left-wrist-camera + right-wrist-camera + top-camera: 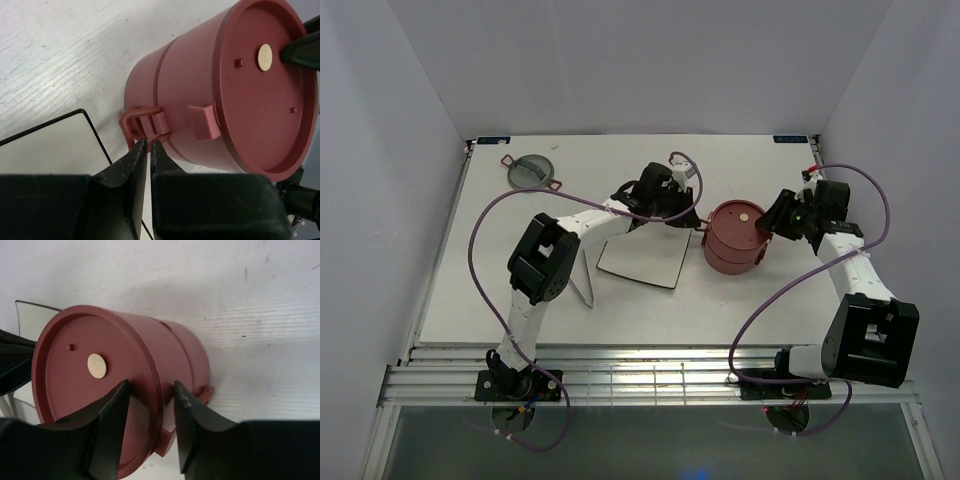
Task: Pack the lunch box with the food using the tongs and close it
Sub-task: Close the fastener on the packing box.
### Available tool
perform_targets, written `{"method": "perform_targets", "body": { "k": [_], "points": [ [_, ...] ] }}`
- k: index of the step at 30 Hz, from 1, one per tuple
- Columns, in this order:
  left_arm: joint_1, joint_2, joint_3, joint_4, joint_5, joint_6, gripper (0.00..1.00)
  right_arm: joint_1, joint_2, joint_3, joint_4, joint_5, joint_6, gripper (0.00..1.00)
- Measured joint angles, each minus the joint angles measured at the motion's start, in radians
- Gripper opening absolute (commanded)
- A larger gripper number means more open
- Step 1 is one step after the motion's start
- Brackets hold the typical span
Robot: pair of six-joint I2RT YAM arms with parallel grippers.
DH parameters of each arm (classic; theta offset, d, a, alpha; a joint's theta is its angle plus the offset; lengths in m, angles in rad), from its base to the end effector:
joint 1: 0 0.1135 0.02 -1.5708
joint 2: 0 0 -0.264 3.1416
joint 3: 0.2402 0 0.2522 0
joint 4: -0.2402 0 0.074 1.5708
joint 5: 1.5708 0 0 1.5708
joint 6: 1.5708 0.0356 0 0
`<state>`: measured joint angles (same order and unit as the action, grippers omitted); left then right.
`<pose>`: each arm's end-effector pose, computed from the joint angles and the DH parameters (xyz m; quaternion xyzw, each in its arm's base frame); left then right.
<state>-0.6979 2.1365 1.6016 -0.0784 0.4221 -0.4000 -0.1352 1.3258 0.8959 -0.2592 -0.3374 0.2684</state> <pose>0.3660 -0.3260 0.2018 0.2242 0.8439 -0.3937 0.2872 0.2857 -0.0270 0.2536 0.1085 0.8878 0.1795 0.4096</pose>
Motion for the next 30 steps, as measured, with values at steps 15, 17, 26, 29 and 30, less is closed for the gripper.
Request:
{"method": "perform_targets", "body": {
  "k": [15, 17, 26, 29, 30],
  "points": [
    [-0.025, 0.158, 0.122, 0.012, 0.04, -0.021, 0.0, -0.021, 0.018, 0.036, 0.023, 0.014, -0.097, 0.14],
    [-0.026, 0.166, 0.131, 0.016, 0.042, -0.027, 0.0, -0.023, 0.018, 0.036, 0.023, 0.018, -0.097, 0.13],
    [-0.033, 0.166, 0.141, 0.005, 0.006, -0.019, 0.0, -0.027, 0.018, 0.036, 0.024, 0.024, -0.097, 0.08],
    [-0.04, 0.166, 0.158, -0.012, -0.058, -0.008, 0.0, -0.027, 0.018, 0.036, 0.024, 0.025, -0.097, 0.08],
    [-0.045, 0.166, 0.159, -0.013, -0.072, -0.006, 0.0, -0.027, 0.018, 0.036, 0.024, 0.025, -0.097, 0.08]
  ]
}}
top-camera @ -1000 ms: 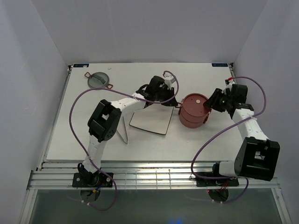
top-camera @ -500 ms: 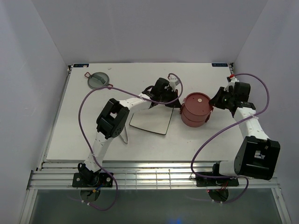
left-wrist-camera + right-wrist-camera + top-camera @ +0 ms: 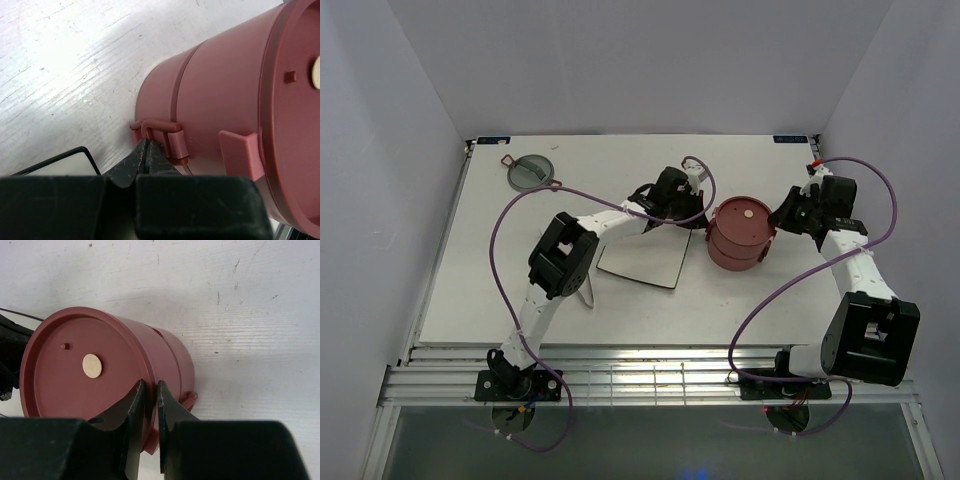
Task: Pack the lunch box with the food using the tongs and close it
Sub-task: Close the fastener on the packing box.
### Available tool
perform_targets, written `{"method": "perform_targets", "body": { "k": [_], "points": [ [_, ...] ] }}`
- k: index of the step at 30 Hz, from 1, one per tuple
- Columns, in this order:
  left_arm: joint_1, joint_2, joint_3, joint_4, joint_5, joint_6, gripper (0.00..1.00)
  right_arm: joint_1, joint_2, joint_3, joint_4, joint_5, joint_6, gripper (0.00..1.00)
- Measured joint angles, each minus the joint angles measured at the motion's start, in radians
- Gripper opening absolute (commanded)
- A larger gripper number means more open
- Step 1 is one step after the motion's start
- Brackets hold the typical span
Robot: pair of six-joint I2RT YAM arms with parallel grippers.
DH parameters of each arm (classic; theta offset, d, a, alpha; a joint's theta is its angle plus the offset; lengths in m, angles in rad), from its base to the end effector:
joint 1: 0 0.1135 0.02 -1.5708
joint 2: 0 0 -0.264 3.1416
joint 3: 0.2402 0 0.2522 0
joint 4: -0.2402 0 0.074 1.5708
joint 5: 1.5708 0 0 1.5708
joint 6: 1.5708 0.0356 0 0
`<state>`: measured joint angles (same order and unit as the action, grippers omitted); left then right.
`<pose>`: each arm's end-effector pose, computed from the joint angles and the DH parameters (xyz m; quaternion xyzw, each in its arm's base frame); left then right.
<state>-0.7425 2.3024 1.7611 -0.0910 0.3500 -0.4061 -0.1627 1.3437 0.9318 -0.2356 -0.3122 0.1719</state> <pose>0.3777 -0.3632 0.1717 0.2247 0.8527 -0.3723 0.2895 0.2930 -0.0370 0.2626 0.0790 0.8836 0.1412 0.4394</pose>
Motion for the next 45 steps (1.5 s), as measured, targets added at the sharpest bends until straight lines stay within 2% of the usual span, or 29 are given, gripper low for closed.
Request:
{"method": "perform_targets", "body": {
  "k": [7, 19, 28, 40, 45],
  "points": [
    [-0.01, 0.002, 0.015, -0.011, -0.038, -0.015, 0.0, -0.002, 0.004, 0.0, 0.006, 0.0, 0.006, 0.08],
    [-0.023, 0.032, 0.016, 0.068, 0.03, -0.133, 0.0, -0.027, 0.018, -0.011, 0.076, 0.032, 0.013, 0.08],
    [-0.025, 0.034, 0.013, 0.075, 0.025, -0.2, 0.0, -0.033, -0.002, -0.059, 0.151, 0.042, 0.034, 0.08],
    [-0.047, 0.0, 0.017, -0.031, -0.175, -0.095, 0.0, -0.034, -0.016, -0.065, 0.139, 0.048, 0.038, 0.08],
    [-0.037, 0.0, 0.092, -0.12, -0.213, -0.006, 0.0, -0.034, -0.023, -0.07, 0.137, 0.05, 0.046, 0.08]
  ]
}}
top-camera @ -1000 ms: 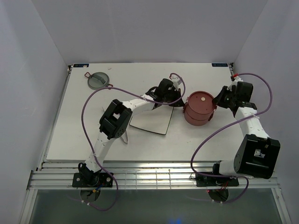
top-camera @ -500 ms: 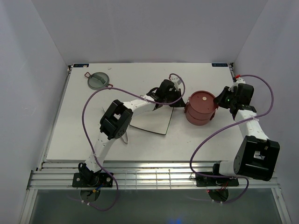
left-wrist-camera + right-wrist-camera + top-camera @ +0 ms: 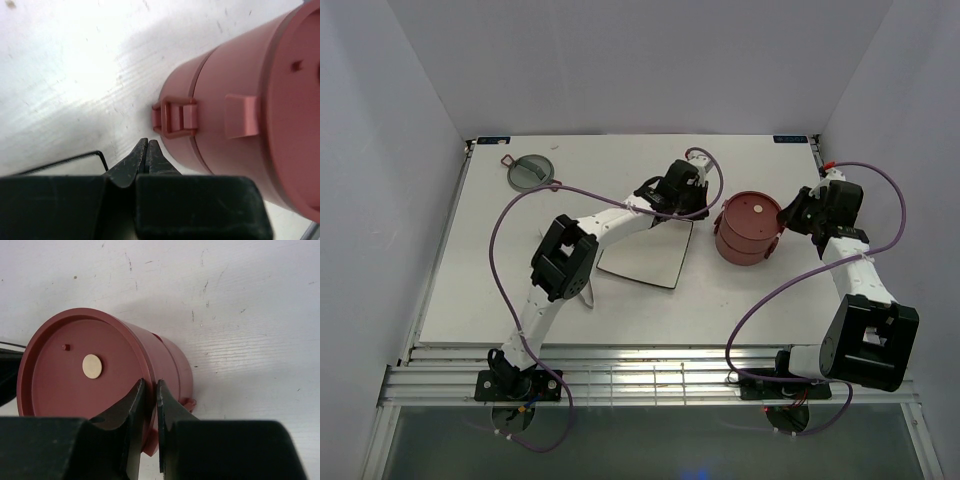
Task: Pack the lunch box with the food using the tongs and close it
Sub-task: Close the fastener on the packing box.
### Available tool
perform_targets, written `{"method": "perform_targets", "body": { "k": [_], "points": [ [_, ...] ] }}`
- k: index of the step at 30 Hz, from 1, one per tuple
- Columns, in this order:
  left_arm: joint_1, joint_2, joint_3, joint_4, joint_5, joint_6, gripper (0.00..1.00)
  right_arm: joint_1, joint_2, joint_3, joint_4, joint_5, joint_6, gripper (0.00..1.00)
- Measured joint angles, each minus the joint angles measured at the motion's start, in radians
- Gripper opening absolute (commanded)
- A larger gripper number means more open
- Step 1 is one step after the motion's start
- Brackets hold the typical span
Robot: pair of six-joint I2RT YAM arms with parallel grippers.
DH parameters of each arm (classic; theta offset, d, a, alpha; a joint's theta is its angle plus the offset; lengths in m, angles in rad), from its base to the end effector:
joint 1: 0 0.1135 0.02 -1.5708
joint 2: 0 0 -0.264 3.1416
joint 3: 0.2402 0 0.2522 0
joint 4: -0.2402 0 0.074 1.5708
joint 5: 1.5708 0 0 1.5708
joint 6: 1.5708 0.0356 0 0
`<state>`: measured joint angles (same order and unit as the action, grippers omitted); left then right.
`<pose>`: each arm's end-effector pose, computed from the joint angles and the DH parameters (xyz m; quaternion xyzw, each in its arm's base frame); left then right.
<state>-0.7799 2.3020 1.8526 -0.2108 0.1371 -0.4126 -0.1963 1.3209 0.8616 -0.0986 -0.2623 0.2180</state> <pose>0.3729 -0.3757 0.1906 0.1932 0.8755 -0.2973 0.3285 0.2890 -0.0481 0.2571 0.1162 0.8615 0.1196 0.4796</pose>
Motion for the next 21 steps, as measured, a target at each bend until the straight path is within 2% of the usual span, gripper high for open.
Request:
{"method": "perform_targets", "body": {
  "k": [4, 10, 15, 21],
  "points": [
    [0.006, 0.0, 0.068, -0.01, -0.024, 0.059, 0.0, -0.008, -0.002, -0.001, -0.001, 0.001, -0.002, 0.08],
    [0.008, 0.006, 0.082, -0.006, -0.033, 0.09, 0.0, -0.015, -0.002, -0.001, -0.003, -0.007, -0.005, 0.08],
    [0.005, 0.05, 0.089, 0.04, 0.032, 0.052, 0.0, -0.015, -0.002, -0.004, 0.003, -0.011, 0.007, 0.08],
    [-0.01, 0.12, 0.093, 0.175, 0.12, -0.026, 0.0, -0.027, 0.006, -0.007, 0.022, -0.016, 0.005, 0.08]
  ]
}}
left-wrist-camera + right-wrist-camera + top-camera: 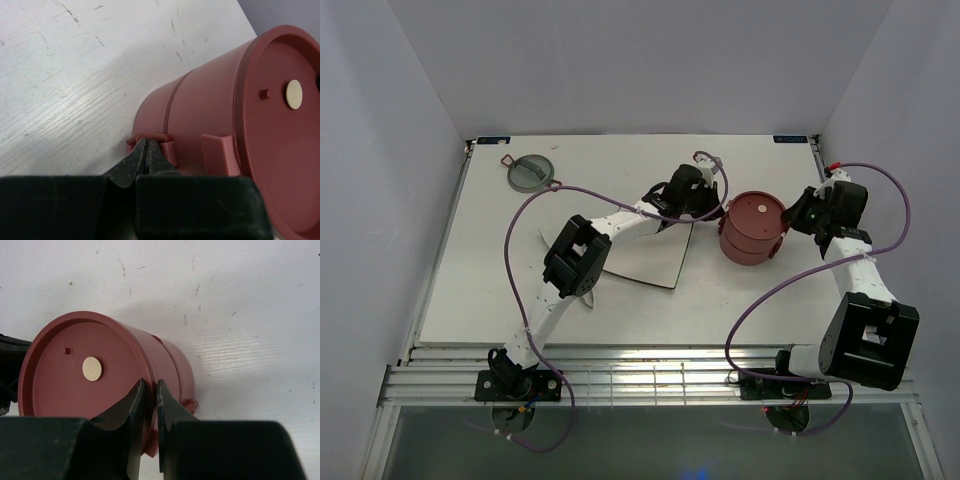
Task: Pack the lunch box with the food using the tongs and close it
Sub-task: Close the fastener on the packing box.
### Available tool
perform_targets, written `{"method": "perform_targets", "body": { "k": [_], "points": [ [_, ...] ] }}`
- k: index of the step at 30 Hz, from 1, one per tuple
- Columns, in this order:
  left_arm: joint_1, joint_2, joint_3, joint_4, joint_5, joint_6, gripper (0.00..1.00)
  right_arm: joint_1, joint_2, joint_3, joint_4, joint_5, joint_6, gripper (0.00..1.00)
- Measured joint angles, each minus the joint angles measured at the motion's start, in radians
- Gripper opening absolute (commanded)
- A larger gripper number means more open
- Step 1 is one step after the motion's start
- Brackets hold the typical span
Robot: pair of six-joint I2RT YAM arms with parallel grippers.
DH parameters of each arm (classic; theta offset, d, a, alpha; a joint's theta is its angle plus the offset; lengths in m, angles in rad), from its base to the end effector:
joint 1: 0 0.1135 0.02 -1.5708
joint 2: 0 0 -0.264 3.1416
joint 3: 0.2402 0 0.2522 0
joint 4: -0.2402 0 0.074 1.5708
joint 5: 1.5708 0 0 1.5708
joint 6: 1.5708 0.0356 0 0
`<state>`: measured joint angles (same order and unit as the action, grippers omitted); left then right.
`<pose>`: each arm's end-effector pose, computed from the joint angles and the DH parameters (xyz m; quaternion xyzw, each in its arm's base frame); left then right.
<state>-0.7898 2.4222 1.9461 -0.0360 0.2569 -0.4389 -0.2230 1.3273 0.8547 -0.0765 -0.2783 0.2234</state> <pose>0.3866 -0.4029 0.1754 0.2131 0.8316 -0.3790 0.3455 0.2890 -0.0555 0.2551 0.1251 0.8575 0.1211 0.4842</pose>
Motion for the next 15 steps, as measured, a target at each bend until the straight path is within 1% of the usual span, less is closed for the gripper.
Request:
{"method": "perform_targets", "body": {
  "k": [4, 6, 7, 8, 9, 10, 13, 15],
  "points": [
    [-0.001, 0.004, -0.019, 0.053, 0.005, -0.034, 0.0, 0.0, 0.011, 0.014, -0.004, 0.018, -0.018, 0.08],
    [-0.001, 0.004, -0.028, 0.071, 0.005, -0.043, 0.0, 0.0, 0.015, 0.02, -0.008, 0.021, -0.024, 0.13],
    [-0.001, 0.004, -0.031, 0.075, 0.002, -0.045, 0.0, 0.0, 0.015, 0.021, -0.009, 0.023, -0.025, 0.2],
    [-0.001, 0.003, -0.035, 0.081, -0.001, -0.047, 0.0, 0.001, 0.015, 0.021, -0.01, 0.026, -0.024, 0.25],
    [-0.002, 0.003, -0.038, 0.086, -0.005, -0.048, 0.0, 0.001, 0.015, 0.023, -0.015, 0.03, -0.022, 0.33],
    [-0.003, 0.002, -0.041, 0.091, -0.01, -0.047, 0.0, 0.002, 0.015, 0.027, -0.026, 0.037, -0.018, 0.46],
    [-0.005, -0.001, -0.049, 0.095, -0.023, -0.047, 0.0, 0.009, 0.014, 0.043, -0.08, 0.073, -0.016, 0.59],
    [-0.005, -0.013, -0.076, 0.09, -0.024, -0.047, 0.0, 0.01, 0.013, 0.059, -0.118, 0.097, -0.017, 0.61]
  ]
}}
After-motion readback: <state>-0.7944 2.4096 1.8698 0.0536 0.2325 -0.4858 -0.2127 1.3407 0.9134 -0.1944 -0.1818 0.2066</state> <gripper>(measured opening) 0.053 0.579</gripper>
